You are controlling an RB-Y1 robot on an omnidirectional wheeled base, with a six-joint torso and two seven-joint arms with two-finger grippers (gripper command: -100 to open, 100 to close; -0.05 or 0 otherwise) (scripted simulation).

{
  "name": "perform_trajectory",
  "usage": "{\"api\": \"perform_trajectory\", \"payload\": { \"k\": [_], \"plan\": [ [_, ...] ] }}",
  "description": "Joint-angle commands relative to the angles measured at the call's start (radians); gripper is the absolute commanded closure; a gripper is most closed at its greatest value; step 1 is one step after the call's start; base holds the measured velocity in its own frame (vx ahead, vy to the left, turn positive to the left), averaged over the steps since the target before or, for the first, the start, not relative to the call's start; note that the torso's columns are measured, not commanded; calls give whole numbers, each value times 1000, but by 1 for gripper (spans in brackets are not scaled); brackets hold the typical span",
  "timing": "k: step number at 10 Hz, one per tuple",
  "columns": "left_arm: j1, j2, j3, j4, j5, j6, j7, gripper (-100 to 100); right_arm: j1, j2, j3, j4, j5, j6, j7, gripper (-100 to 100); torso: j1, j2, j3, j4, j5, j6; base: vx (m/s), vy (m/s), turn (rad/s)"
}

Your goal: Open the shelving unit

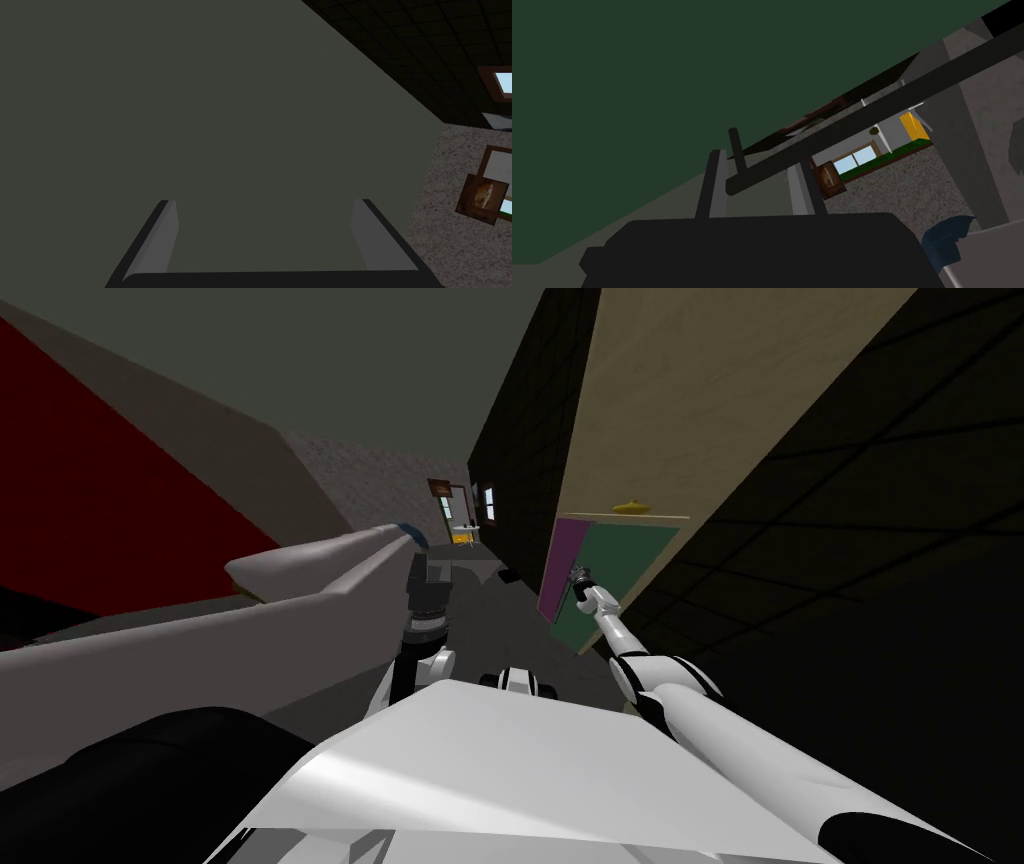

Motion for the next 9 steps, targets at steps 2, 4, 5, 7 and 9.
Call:
{"api": "perform_trajectory", "payload": {
  "k": [2,4,5,7,9],
  "plan": [
    [0,0,0,0,0,0,0,0,21,-28,-40,-20,-40,19,50,100,0,3,2,1,0,2,-223,-159,431],
    [0,0,0,0,0,0,0,0,25,-30,-68,-18,-42,20,69,100,1,2,1,1,0,2,-228,-147,380],
    [0,0,0,0,0,0,0,0,25,-30,-68,-18,-42,20,69,100,1,2,1,1,0,2,-183,-92,311],
    [0,0,0,0,0,0,0,0,29,-33,-97,-15,-44,20,88,100,3,-1,-1,1,2,0,-197,-94,303],
    [1,0,0,0,0,0,0,0,58,-79,-30,-47,-100,8,61,100,5,-7,-4,1,3,1,-87,-52,157]
  ]
}}
